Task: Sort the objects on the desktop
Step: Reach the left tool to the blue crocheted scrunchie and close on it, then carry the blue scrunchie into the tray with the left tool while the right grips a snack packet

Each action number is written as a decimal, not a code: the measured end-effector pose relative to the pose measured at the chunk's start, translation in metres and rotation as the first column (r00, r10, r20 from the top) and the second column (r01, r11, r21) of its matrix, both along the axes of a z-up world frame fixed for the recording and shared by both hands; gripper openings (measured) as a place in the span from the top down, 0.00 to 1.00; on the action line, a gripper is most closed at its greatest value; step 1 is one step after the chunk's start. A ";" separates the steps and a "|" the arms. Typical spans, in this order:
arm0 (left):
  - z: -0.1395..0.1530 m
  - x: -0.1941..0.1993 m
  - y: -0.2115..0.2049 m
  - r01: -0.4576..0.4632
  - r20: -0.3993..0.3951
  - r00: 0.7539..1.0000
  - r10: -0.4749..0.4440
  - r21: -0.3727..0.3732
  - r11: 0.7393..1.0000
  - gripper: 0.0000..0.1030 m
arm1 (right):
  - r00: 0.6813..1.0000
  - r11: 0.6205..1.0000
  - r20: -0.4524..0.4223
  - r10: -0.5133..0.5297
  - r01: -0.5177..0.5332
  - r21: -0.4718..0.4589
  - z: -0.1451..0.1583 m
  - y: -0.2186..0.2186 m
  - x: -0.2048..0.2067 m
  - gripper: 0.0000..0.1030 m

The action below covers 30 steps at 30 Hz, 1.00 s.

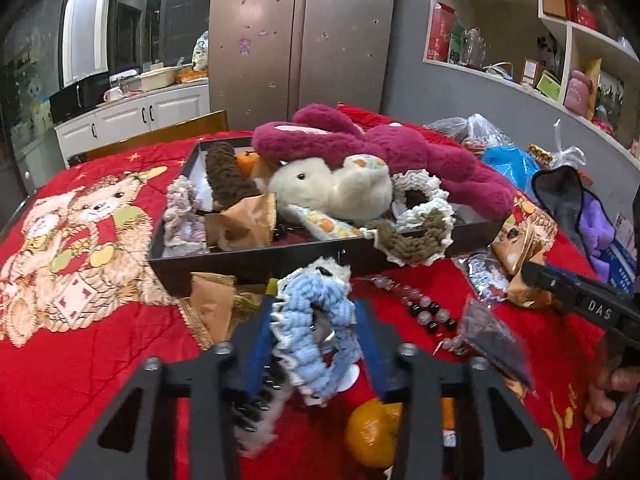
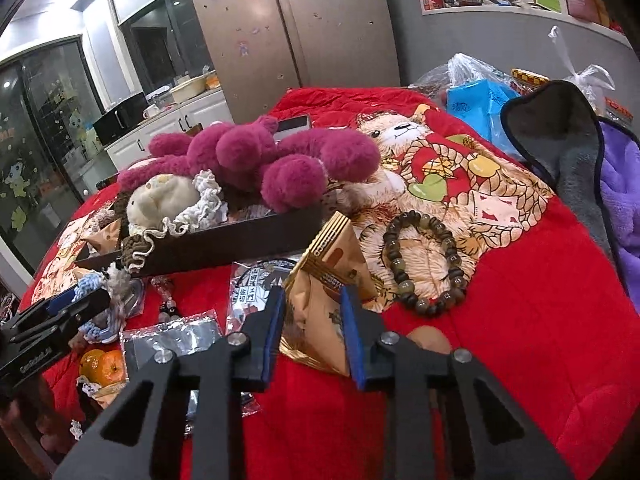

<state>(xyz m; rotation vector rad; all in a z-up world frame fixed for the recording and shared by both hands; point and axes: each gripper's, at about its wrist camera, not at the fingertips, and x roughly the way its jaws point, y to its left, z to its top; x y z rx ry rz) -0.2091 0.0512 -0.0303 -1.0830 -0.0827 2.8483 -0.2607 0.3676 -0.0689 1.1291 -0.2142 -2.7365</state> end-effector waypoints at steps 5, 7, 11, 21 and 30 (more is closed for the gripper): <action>0.002 0.009 -0.002 0.026 -0.011 1.000 -0.026 -0.003 1.000 0.78 | 1.000 1.000 -0.024 0.011 -0.011 0.015 0.004 -0.004 0.003 0.75; 0.003 0.013 -0.001 0.033 -0.012 0.999 -0.033 -0.008 0.999 0.82 | 0.999 1.000 -0.038 0.013 -0.012 0.020 0.006 -0.006 0.006 0.75; 0.007 0.021 -0.006 0.043 -0.026 0.999 -0.043 0.009 0.999 0.88 | 0.998 1.000 -0.060 0.024 -0.023 0.017 0.010 -0.011 0.009 0.75; 0.020 0.032 -0.016 0.027 -0.070 0.997 -0.025 0.030 0.999 0.89 | 0.995 0.999 -0.091 0.050 -0.050 0.002 0.017 -0.019 0.015 0.75; 0.031 0.042 -0.018 0.032 -0.136 0.990 -0.027 0.036 0.999 0.89 | 0.983 0.996 -0.162 0.086 -0.089 -0.010 0.031 -0.025 0.027 0.75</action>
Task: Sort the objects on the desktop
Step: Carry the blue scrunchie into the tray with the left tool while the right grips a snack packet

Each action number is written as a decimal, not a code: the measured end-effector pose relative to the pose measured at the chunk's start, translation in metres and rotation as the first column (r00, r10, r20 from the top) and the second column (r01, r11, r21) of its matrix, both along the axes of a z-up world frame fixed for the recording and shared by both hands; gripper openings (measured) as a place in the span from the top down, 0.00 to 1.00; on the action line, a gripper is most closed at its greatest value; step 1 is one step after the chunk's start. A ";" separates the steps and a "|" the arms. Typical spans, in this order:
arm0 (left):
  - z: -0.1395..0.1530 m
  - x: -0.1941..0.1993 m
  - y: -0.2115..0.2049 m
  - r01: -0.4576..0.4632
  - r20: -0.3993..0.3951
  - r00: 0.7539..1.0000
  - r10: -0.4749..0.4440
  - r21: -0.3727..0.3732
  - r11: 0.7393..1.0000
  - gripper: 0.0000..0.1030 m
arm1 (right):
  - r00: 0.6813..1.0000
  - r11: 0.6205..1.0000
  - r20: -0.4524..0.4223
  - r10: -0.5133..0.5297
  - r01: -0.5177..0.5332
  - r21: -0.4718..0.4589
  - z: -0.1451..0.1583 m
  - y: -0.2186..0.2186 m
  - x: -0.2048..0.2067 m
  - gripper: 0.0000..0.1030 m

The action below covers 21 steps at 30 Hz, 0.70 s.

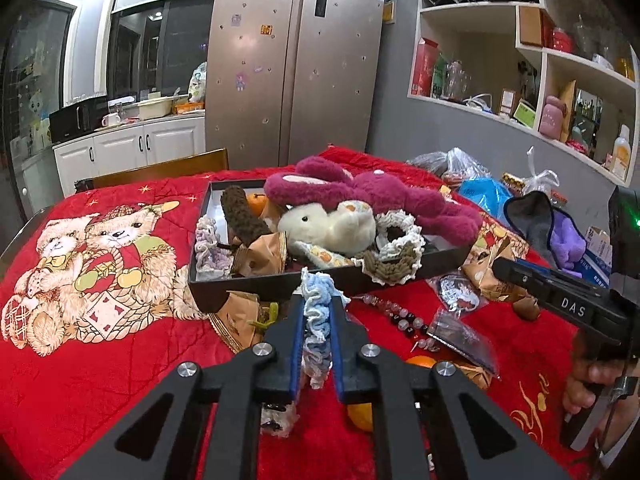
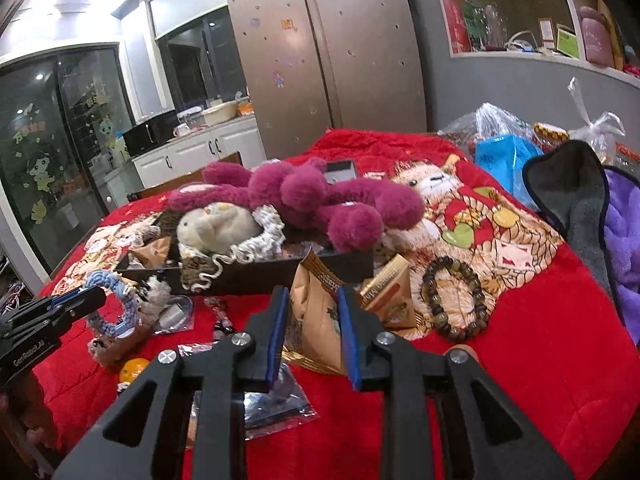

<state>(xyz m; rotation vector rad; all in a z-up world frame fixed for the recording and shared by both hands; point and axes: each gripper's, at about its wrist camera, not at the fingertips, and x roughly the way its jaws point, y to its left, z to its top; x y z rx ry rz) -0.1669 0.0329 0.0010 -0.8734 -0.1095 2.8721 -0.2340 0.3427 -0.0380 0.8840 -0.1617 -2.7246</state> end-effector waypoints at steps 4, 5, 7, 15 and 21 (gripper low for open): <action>0.001 0.001 -0.001 -0.001 -0.006 1.000 0.001 0.005 1.000 0.89 | 1.000 1.000 -0.018 0.023 -0.023 -0.002 0.003 -0.005 0.004 0.75; 0.001 0.001 -0.002 -0.002 -0.007 1.000 0.002 0.004 1.000 0.89 | 0.999 1.000 -0.019 0.028 -0.028 -0.002 0.003 -0.007 0.005 0.75; 0.002 0.001 -0.002 -0.001 -0.005 1.000 0.001 0.007 1.000 0.89 | 0.999 0.999 -0.020 0.038 -0.038 -0.002 0.003 -0.009 0.005 0.75; 0.002 0.002 0.001 0.004 -0.009 1.000 -0.004 0.001 1.000 0.89 | 0.997 0.997 -0.007 0.077 -0.077 -0.007 0.000 -0.020 0.007 0.75; 0.003 0.002 0.000 -0.010 -0.011 1.000 0.010 -0.012 1.000 0.89 | 0.994 0.994 -0.032 0.107 -0.107 0.003 0.004 -0.032 0.015 0.75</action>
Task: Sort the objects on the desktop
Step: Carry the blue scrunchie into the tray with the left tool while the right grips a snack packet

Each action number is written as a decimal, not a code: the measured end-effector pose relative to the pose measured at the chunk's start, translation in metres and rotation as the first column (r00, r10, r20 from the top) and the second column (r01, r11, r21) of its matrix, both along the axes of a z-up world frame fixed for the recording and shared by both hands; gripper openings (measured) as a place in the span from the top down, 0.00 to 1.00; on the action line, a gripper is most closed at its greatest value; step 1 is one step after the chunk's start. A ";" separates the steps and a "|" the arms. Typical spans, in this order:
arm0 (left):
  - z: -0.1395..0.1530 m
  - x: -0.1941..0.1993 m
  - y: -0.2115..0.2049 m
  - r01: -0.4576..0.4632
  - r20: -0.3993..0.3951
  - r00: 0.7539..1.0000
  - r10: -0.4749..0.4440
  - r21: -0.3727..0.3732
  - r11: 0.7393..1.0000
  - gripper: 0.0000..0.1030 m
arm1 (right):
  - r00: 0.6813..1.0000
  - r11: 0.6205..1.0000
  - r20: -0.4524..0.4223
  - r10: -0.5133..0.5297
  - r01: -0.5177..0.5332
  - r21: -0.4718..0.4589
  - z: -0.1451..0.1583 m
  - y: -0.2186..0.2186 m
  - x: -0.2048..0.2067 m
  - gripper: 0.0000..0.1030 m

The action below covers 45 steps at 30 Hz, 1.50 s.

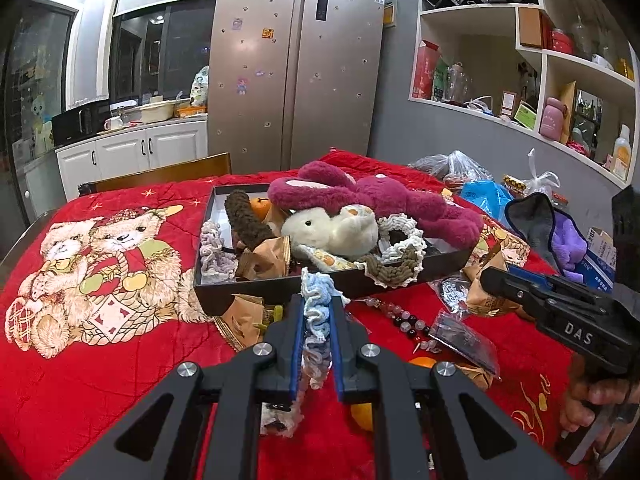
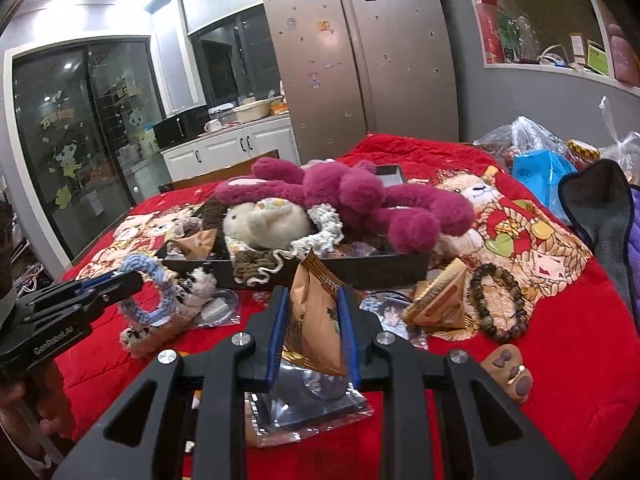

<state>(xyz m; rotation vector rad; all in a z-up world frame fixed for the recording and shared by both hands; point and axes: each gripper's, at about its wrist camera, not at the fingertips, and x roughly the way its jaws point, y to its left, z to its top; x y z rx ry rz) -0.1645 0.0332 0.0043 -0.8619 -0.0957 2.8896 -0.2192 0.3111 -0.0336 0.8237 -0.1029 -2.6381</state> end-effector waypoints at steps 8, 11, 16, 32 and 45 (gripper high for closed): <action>0.028 0.004 -0.017 -0.018 -0.045 0.999 0.021 0.065 0.998 0.89 | 0.999 0.999 -0.007 0.036 -0.036 -0.028 0.017 -0.018 0.007 0.75; 0.040 -0.002 -0.025 -0.030 -0.047 0.998 0.033 0.064 0.997 0.89 | 0.999 0.998 0.001 0.045 -0.045 -0.032 0.034 -0.030 0.002 0.75; 0.065 -0.020 -0.039 -0.058 -0.054 0.997 0.060 0.042 0.997 0.89 | 0.997 0.998 -0.039 0.063 -0.063 -0.002 0.070 -0.061 -0.014 0.75; 0.039 -0.077 -0.061 -0.084 0.014 0.996 0.084 0.031 0.996 0.88 | 0.994 0.993 0.009 0.109 -0.109 0.041 0.057 -0.130 -0.093 0.75; -0.003 -0.092 -0.069 -0.087 0.091 0.992 0.088 -0.023 0.996 0.88 | 0.986 0.989 0.133 0.105 -0.117 0.087 -0.004 -0.141 -0.129 0.75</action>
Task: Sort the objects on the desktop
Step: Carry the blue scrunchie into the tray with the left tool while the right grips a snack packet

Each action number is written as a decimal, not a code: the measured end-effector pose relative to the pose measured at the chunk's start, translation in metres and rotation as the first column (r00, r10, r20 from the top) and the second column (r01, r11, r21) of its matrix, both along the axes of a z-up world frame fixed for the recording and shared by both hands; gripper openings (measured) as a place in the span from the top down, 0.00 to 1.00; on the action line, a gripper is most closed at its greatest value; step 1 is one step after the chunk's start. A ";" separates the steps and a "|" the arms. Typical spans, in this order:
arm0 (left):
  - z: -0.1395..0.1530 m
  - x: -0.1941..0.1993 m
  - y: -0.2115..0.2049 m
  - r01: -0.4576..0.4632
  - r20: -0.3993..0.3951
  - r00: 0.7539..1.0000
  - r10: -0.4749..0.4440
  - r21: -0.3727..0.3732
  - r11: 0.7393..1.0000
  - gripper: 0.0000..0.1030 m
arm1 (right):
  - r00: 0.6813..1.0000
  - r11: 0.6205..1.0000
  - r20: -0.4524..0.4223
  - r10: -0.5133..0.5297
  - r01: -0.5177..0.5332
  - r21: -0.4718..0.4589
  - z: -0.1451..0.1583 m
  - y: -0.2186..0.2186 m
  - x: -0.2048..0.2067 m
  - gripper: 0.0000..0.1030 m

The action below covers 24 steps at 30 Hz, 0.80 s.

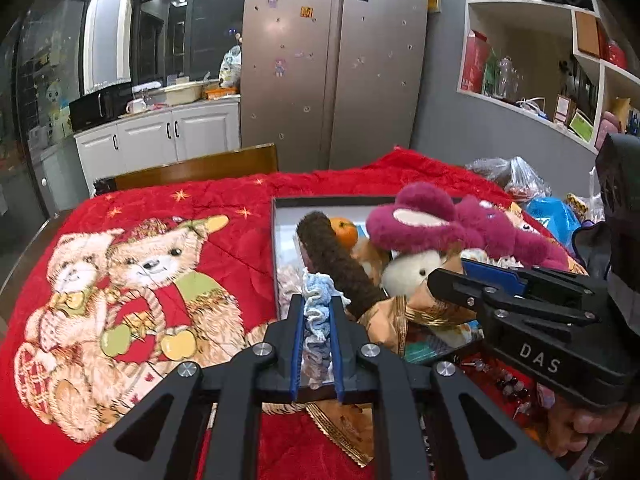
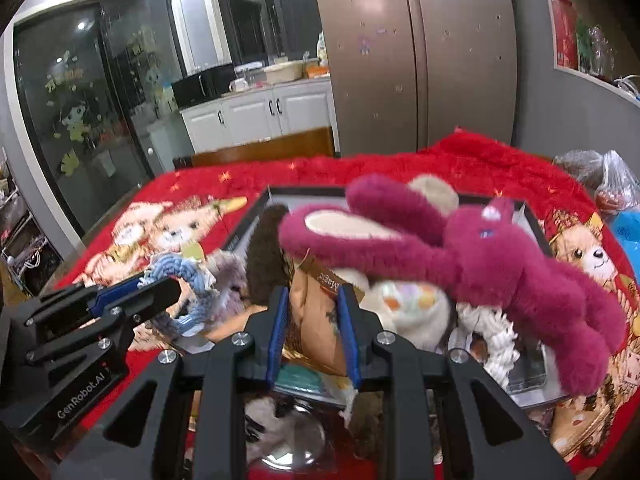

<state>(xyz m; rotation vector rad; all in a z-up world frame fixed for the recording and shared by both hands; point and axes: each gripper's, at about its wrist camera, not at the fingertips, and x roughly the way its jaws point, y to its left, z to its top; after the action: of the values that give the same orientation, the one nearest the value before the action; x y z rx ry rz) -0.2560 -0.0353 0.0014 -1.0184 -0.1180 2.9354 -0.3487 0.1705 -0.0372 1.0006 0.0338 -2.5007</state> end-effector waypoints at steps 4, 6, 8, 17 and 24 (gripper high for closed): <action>-0.006 -0.001 0.006 0.020 0.009 1.000 -0.020 -0.007 1.000 0.88 | 1.000 1.000 0.009 0.008 -0.008 0.003 -0.003 0.000 0.000 0.75; -0.008 -0.001 0.007 0.021 0.007 1.000 -0.021 -0.011 1.000 0.88 | 1.000 1.000 0.009 0.010 -0.011 0.010 -0.005 -0.002 0.000 0.75; -0.010 -0.001 0.009 0.016 0.010 1.000 -0.016 -0.010 1.000 0.88 | 1.000 1.000 0.012 0.015 -0.015 0.023 -0.007 -0.003 0.002 0.75; -0.017 -0.001 0.013 0.012 0.006 1.000 -0.012 -0.014 1.000 0.88 | 0.999 0.999 0.027 0.019 -0.021 0.050 -0.012 -0.006 0.004 0.74; -0.023 -0.003 0.015 0.016 0.020 1.000 -0.015 -0.025 1.000 0.88 | 0.999 0.999 0.024 0.021 -0.022 0.049 -0.012 -0.006 0.004 0.74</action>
<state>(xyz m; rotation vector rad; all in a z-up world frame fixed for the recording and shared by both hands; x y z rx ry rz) -0.2586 -0.0200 -0.0221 -1.0473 -0.0733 2.9208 -0.3446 0.1647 -0.0493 1.0445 0.0991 -2.4793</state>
